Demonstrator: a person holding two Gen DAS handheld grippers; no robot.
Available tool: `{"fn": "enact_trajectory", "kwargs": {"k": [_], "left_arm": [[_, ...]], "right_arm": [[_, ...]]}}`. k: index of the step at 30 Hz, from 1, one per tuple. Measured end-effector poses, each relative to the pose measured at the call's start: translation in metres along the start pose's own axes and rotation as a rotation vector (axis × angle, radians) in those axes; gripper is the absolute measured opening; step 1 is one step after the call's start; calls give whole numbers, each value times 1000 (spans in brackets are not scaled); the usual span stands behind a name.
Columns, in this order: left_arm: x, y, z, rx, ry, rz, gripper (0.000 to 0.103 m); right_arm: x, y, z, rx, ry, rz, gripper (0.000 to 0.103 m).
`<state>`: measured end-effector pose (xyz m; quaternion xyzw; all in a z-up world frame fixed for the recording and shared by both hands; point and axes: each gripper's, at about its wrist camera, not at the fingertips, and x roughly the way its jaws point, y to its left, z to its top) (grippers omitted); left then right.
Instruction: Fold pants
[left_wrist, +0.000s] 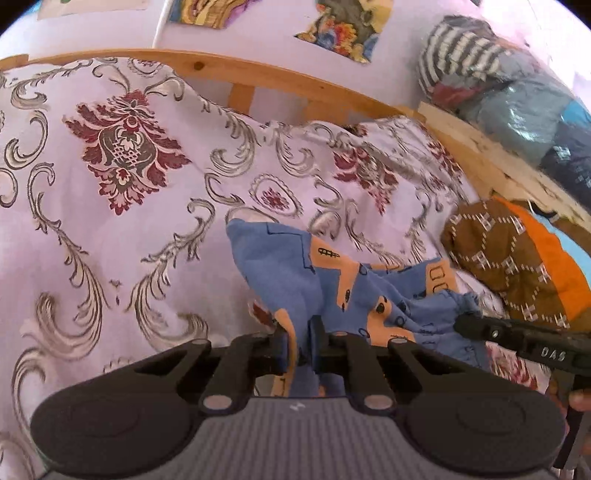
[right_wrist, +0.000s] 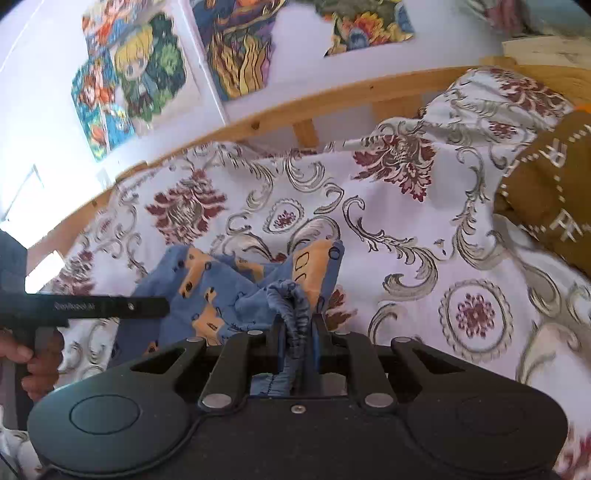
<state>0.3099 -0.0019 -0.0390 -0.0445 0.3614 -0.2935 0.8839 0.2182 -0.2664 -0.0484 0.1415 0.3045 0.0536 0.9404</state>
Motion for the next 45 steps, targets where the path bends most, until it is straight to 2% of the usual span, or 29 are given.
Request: {"fn": "enact_trajectory", "kwargs": {"k": [5, 7, 9, 10, 11, 13, 14, 17, 18, 19, 24, 27, 31, 40, 45], "left_arm": [[26, 15, -9, -28, 51, 42, 11], [35, 21, -15, -40, 81, 67, 12], [36, 25, -18, -66, 89, 63, 16], [34, 25, -18, -68, 87, 67, 23], [32, 23, -18, -62, 84, 76, 29], [26, 17, -19, -36, 69, 97, 59], [23, 14, -20, -18, 61, 106, 62], [11, 1, -23, 16, 56, 135, 70], [5, -3, -24, 15, 46, 145, 78], [-2, -8, -25, 16, 29, 153, 86], [-46, -30, -31, 59, -71, 195, 102], [-72, -42, -36, 83, -126, 223, 103], [-101, -56, -50, 34, -177, 246, 103], [-153, -82, -83, -16, -193, 332, 103], [-176, -97, -100, 4, -193, 395, 103]], "right_arm": [[30, -14, -2, 33, 64, -23, 15], [32, -19, -5, 68, 68, -30, 19], [27, -20, -5, 83, 52, -51, 31], [23, -20, -5, 89, 40, -61, 35], [17, -20, -5, 97, 26, -60, 43], [5, -18, -3, 102, 0, -55, 58], [-3, -15, -3, 94, -16, -56, 66], [-27, -2, -3, 64, -66, -57, 81], [-34, 3, -3, 53, -82, -57, 85], [-41, 8, -3, 42, -95, -55, 87], [-71, 37, -10, -21, -163, -56, 100], [-87, 53, -17, -48, -194, -55, 102], [-109, 73, -29, -103, -222, -73, 102], [-152, 89, -62, -121, -240, -145, 102], [-172, 88, -80, -103, -242, -157, 102]]}}
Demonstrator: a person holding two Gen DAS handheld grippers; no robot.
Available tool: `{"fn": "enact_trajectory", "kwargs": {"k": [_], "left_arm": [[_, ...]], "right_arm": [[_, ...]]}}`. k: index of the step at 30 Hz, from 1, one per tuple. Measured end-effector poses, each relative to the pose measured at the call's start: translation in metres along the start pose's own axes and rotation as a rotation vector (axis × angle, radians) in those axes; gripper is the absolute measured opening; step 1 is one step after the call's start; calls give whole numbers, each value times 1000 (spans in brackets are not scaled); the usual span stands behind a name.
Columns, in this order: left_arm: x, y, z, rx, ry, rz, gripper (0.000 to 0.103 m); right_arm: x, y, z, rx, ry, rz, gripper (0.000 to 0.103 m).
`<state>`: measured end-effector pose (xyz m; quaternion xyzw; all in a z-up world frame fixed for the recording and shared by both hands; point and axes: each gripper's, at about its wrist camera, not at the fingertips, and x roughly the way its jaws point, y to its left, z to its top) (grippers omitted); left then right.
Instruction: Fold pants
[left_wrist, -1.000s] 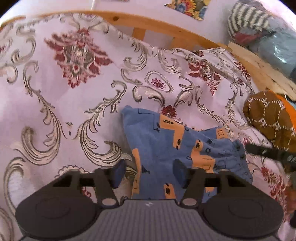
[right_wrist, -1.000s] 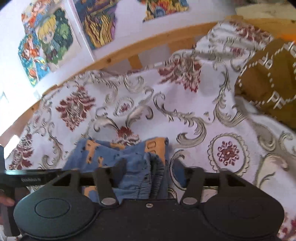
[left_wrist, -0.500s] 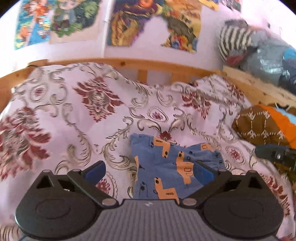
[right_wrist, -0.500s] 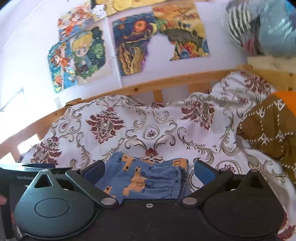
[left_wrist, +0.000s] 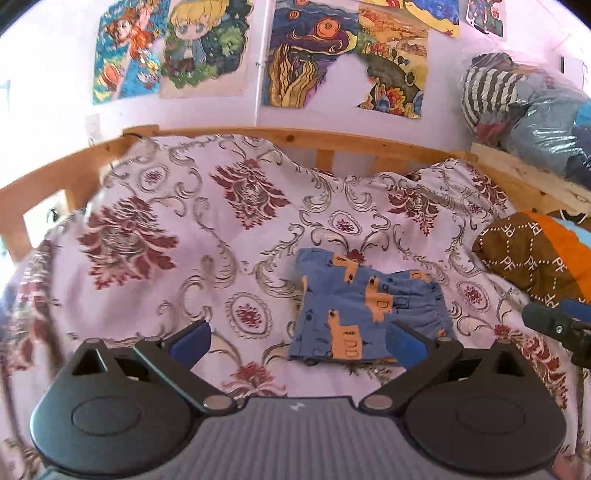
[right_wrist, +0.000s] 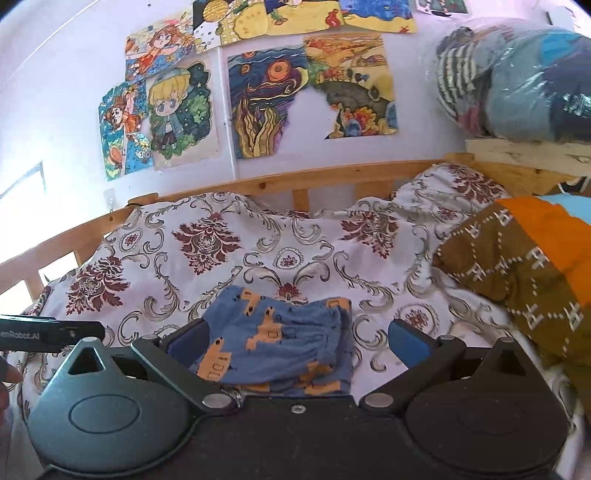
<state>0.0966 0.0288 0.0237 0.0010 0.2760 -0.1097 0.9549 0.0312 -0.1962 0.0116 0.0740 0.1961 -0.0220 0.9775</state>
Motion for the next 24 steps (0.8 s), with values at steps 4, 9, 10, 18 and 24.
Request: {"fn": "enact_trajectory", "kwargs": {"k": [4, 9, 10, 18, 24], "left_arm": [[-14, -7, -13, 19, 26, -4, 103], [-23, -17, -31, 50, 72, 24, 103], [-25, -18, -33, 53, 70, 26, 103], [-28, -25, -38, 96, 86, 73, 103], [-28, -25, -39, 102, 87, 79, 103]], "right_arm": [[-16, -1, -10, -19, 6, -3, 102], [-28, -4, -22, -15, 12, -13, 102], [-29, -5, -23, -10, 15, -15, 102], [-29, -7, -30, -5, 40, -11, 102], [-29, -6, -34, -6, 58, -9, 102]]}}
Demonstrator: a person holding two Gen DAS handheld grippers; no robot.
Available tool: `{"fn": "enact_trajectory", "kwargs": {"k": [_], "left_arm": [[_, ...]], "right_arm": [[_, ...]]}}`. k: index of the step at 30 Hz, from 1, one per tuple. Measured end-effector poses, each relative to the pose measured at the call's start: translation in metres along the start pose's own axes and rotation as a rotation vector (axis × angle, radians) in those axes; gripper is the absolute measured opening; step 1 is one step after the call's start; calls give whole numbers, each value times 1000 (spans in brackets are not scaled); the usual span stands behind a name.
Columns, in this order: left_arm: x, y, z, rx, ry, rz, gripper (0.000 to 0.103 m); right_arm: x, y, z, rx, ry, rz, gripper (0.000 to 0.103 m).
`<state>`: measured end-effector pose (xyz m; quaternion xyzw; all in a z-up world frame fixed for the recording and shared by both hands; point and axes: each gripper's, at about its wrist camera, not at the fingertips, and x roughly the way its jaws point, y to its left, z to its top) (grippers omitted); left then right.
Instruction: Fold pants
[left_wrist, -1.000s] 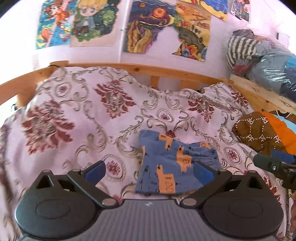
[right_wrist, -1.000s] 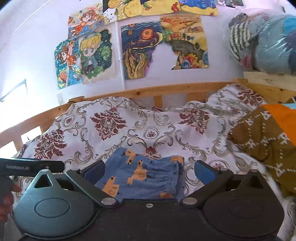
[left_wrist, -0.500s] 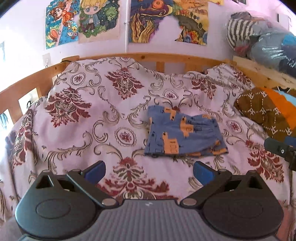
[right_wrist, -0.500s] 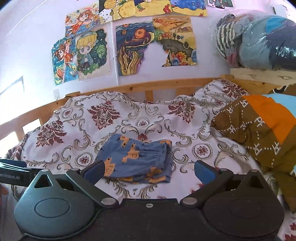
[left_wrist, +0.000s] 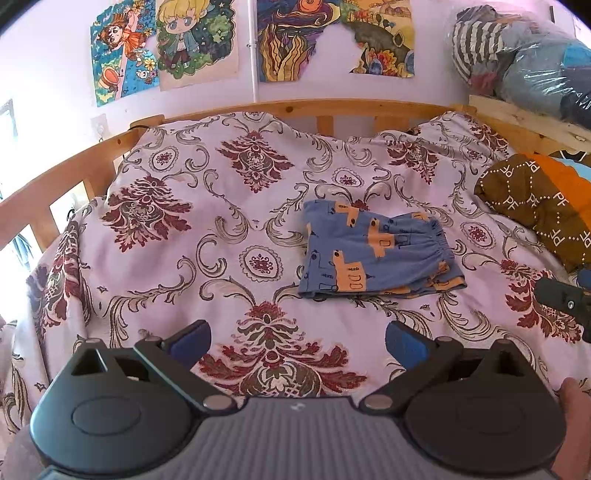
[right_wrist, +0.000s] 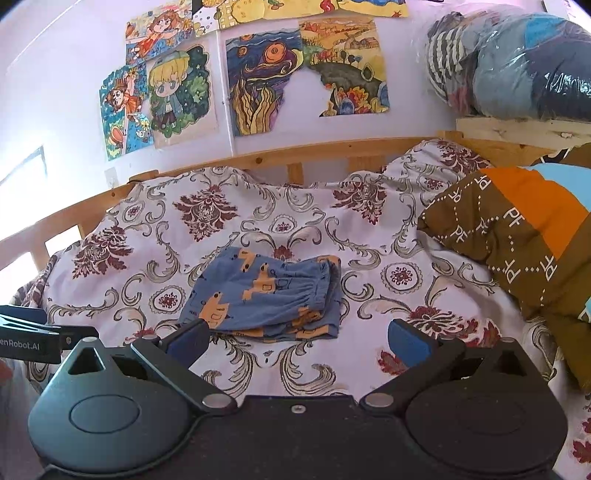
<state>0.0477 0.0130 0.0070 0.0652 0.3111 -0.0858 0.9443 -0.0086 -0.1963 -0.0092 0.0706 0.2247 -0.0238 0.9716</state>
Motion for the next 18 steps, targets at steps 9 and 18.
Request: {"fn": "enact_trajectory", "kwargs": {"k": [9, 18], "left_arm": [[2, -1, -1, 10, 15, 5, 103], [10, -4, -3, 32, 58, 38, 103]], "right_arm": [[2, -3, -2, 6, 13, -13, 102], [3, -3, -5, 0, 28, -34, 102]]}}
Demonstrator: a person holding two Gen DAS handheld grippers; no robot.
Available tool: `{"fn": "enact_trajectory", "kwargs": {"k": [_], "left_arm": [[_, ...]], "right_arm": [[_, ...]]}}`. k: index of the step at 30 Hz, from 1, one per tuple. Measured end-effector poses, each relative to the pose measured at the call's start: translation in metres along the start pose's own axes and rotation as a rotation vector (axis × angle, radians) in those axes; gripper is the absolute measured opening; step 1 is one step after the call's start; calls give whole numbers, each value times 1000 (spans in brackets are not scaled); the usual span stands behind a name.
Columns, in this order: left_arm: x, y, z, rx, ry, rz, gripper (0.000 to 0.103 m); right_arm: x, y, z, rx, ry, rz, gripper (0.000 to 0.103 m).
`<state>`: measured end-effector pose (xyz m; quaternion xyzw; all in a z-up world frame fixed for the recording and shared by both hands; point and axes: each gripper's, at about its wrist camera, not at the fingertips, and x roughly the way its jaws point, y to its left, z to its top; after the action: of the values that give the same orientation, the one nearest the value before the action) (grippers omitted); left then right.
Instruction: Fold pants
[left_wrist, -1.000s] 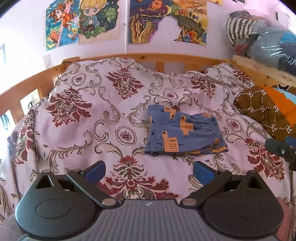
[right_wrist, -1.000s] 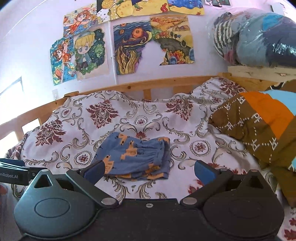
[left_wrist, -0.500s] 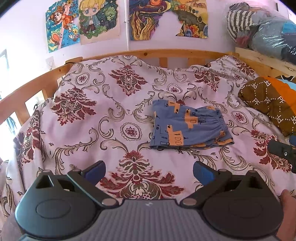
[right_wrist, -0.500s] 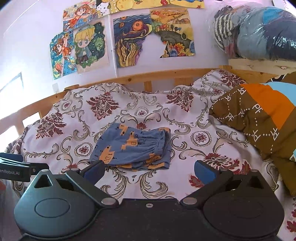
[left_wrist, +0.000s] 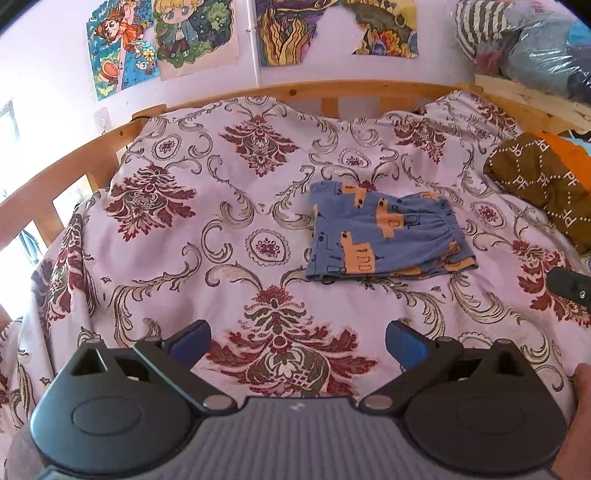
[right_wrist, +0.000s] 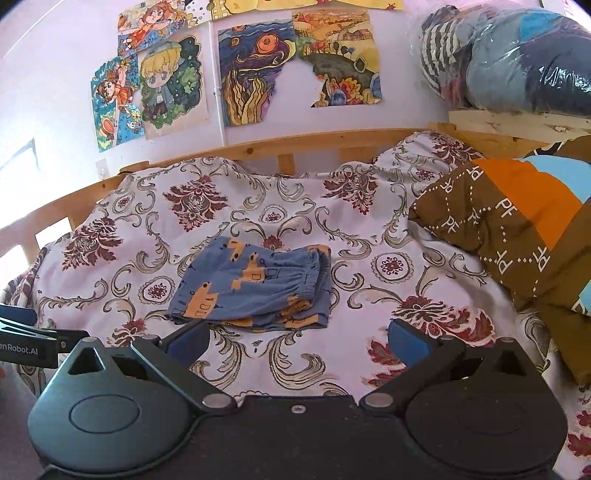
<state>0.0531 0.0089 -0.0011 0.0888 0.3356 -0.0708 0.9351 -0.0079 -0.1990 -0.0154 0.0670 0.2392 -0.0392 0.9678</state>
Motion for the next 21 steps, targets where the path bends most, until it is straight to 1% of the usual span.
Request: {"fn": "enact_trajectory", "kwargs": {"k": [5, 10, 15, 21], "left_arm": [[4, -1, -1, 16, 24, 30, 103], [9, -9, -2, 67, 49, 74, 103], [8, -13, -3, 100, 34, 81, 103], [8, -11, -2, 93, 34, 76, 103]], "right_arm": [[2, 0, -3, -19, 10, -19, 102], [5, 0, -8, -33, 22, -33, 102], [6, -1, -10, -30, 29, -40, 102], [6, 0, -10, -30, 29, -40, 102]]}}
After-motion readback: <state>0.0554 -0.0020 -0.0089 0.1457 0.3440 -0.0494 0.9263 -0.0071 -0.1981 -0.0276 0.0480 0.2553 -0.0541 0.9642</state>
